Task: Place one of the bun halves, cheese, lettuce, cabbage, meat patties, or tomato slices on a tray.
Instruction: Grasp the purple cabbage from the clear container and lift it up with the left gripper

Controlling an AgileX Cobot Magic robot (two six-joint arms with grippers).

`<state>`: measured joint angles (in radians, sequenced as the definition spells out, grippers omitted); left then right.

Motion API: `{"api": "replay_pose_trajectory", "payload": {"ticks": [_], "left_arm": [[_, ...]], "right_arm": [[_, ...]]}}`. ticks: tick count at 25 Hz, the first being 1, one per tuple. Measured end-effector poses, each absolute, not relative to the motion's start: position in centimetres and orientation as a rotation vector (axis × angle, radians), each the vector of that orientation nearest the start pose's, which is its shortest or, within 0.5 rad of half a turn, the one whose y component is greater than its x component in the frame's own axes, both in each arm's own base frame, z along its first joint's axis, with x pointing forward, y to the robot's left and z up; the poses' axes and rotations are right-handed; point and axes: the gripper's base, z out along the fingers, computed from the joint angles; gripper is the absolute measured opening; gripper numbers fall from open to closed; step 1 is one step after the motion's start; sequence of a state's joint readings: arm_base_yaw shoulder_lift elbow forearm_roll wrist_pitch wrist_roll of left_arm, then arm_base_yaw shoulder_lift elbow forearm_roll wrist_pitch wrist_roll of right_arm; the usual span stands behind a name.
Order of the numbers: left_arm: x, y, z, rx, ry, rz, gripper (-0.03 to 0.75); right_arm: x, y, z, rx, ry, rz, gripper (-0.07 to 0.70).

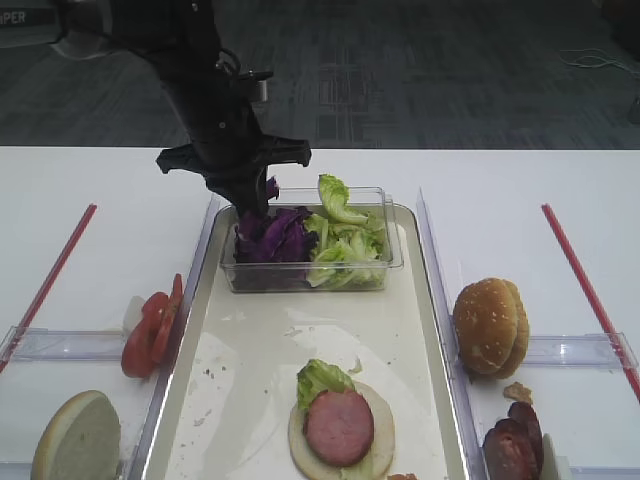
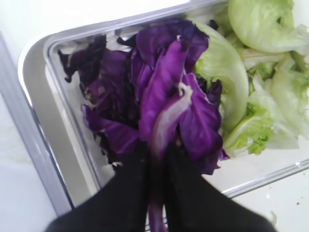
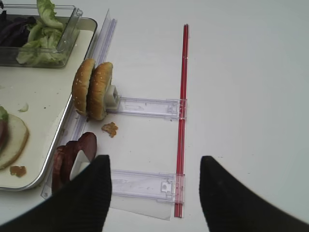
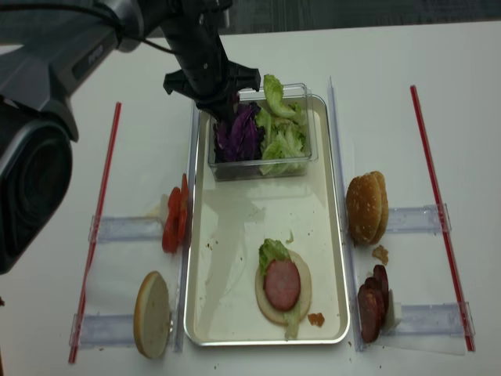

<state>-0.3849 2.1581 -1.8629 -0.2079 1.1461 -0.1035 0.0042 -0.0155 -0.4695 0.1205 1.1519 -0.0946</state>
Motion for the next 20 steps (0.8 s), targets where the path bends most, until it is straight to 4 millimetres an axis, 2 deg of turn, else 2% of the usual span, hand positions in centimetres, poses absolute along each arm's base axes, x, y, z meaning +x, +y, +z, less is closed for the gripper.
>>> {"api": "replay_pose_trajectory", "payload": {"ticks": [6, 20], "left_arm": [[41.87, -18.57, 23.15, 0.426, 2.939, -0.313, 0.045], [41.99, -18.07, 23.11, 0.449, 2.937, -0.225, 0.045]], "right_arm": [[-0.83, 0.99, 26.21, -0.119, 2.142, 0.092, 0.427], [-0.83, 0.98, 26.2, -0.119, 2.142, 0.09, 0.427]]}}
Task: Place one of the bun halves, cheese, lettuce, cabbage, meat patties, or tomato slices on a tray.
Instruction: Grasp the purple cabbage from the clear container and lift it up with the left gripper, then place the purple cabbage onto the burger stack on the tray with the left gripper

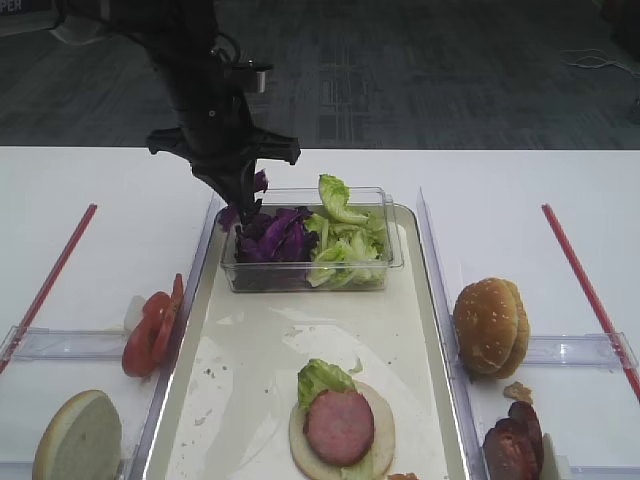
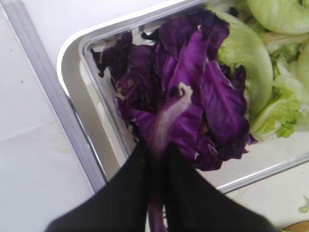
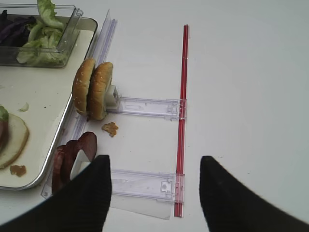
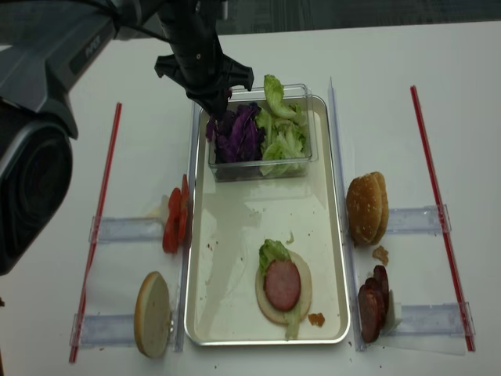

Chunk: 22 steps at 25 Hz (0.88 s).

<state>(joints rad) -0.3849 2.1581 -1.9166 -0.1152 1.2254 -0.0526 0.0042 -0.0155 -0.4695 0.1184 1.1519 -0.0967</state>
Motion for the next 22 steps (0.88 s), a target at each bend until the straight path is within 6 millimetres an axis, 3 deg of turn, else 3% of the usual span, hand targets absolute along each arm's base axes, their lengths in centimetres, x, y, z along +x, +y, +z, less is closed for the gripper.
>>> {"api": "replay_pose_trajectory", "payload": {"ticks": [11, 22], "left_arm": [[40.3, -19.6, 25.1, 0.49, 2.89, -0.157, 0.045], [35.6, -17.3, 25.8, 0.508, 2.964, -0.102, 0.045]], "right_arm": [[-0.8, 1.0, 26.2, -0.119, 2.142, 0.09, 0.427], [-0.8, 1.0, 26.2, -0.119, 2.142, 0.09, 0.427]]}}
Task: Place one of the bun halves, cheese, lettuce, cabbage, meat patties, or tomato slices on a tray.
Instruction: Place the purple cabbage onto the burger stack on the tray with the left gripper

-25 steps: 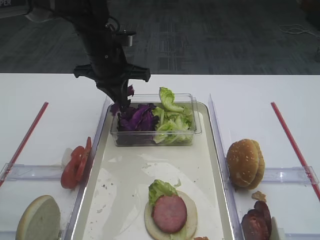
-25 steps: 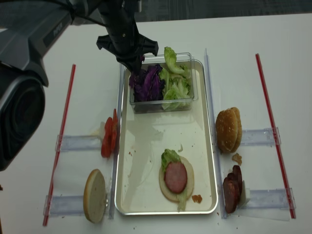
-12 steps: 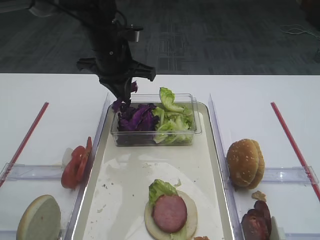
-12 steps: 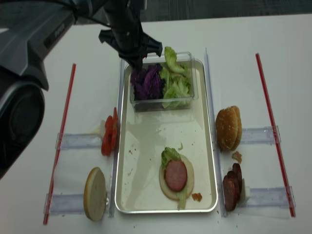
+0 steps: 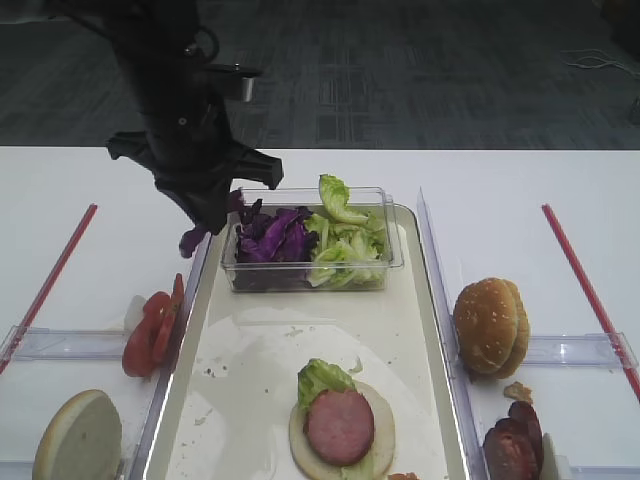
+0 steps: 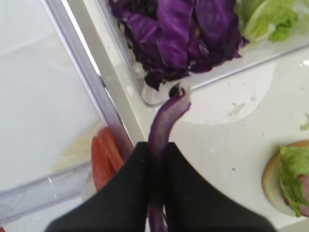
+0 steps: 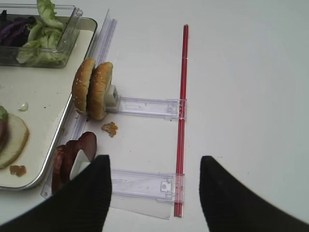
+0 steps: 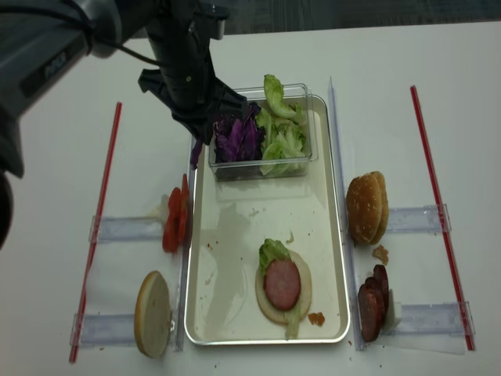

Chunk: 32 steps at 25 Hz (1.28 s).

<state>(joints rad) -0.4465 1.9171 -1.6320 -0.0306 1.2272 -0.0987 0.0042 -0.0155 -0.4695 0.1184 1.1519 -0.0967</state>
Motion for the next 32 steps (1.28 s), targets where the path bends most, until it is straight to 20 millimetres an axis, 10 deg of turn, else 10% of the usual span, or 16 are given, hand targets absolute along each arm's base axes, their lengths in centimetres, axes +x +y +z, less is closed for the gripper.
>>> {"api": "replay_pose_trajectory", "payload": {"ticks": [21, 32], "left_arm": [[26.2, -13.5, 23.9, 0.51, 2.976, -0.2, 0.045], [24.4, -17.0, 23.8, 0.886, 2.85, -0.221, 0.045]], "right_arm": [[-0.8, 1.0, 26.2, -0.119, 2.142, 0.09, 0.427], [-0.8, 1.0, 26.2, -0.119, 2.142, 0.09, 0.427]]}}
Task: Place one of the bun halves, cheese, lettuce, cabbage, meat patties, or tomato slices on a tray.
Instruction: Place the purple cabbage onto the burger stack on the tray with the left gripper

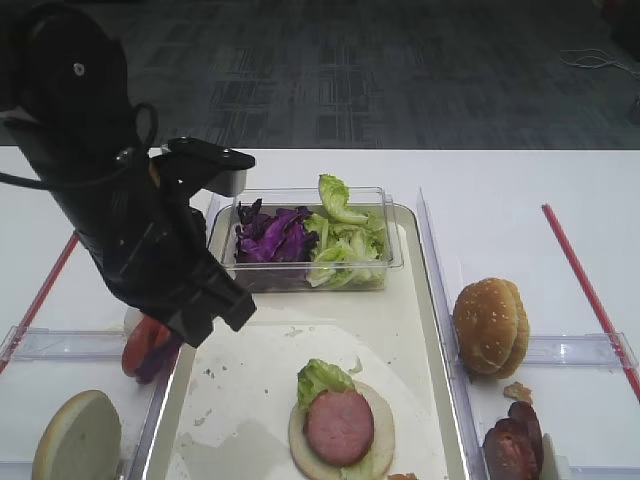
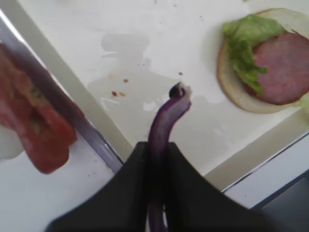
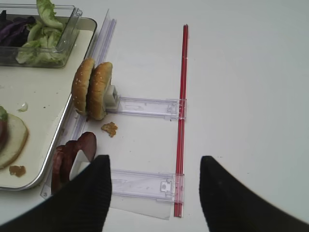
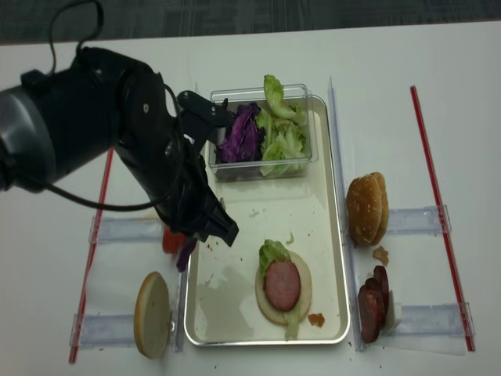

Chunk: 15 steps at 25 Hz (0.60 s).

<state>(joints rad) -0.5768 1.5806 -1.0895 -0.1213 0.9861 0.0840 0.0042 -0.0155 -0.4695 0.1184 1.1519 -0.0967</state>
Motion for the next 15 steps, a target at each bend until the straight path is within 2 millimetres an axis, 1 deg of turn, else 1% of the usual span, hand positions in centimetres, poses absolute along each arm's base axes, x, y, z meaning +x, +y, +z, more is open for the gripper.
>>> {"api": "replay_pose_trajectory", "payload": {"ticks": [8, 12, 15], "left_arm": [[22.6, -20.2, 23.9, 1.091, 2.711, -0.276, 0.045], [21.9, -21.4, 24.0, 1.178, 2.649, -0.333, 0.045], [21.6, -21.8, 24.1, 1.225, 2.623, -0.383, 0.045]], "right_arm": [[-0.8, 1.0, 26.2, -0.117, 2.142, 0.091, 0.427], [-0.8, 1.0, 26.2, -0.117, 2.142, 0.091, 0.427], [-0.8, 1.0, 26.2, -0.117, 2.142, 0.091, 0.427]]}}
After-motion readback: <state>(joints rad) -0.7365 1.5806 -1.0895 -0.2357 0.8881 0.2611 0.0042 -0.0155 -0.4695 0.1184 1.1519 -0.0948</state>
